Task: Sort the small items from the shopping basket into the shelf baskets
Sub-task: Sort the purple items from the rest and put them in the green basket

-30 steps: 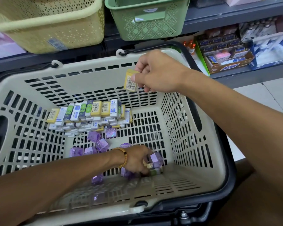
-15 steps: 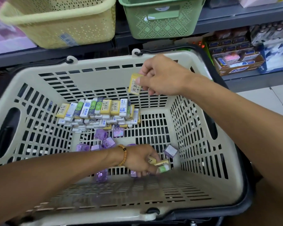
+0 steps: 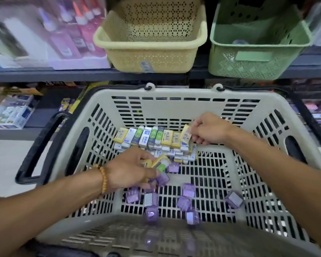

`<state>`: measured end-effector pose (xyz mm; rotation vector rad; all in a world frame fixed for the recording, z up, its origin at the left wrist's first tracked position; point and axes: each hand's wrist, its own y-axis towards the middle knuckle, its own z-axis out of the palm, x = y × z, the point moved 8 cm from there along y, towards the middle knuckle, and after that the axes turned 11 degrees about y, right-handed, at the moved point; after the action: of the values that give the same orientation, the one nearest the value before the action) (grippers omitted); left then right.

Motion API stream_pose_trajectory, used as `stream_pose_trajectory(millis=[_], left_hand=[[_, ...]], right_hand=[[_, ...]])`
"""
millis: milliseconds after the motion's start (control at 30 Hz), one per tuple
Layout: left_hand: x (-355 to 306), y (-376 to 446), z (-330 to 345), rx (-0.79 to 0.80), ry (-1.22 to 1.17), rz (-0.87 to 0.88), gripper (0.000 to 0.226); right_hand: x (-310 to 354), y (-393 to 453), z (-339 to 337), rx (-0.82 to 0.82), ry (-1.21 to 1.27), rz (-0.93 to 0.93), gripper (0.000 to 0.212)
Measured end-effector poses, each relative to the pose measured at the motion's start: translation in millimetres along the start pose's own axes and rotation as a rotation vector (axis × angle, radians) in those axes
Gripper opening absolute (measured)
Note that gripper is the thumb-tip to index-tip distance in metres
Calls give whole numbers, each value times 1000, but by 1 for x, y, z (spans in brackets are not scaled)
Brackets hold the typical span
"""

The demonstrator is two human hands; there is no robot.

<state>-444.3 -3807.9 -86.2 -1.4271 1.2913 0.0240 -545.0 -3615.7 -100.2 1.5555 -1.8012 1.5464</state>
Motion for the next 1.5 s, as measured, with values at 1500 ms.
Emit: stream_pose_trajectory(millis=[1500], left_hand=[[38, -29, -76, -408, -489, -84, 8]], right_hand=[[54, 26, 90, -94, 317, -81, 9]])
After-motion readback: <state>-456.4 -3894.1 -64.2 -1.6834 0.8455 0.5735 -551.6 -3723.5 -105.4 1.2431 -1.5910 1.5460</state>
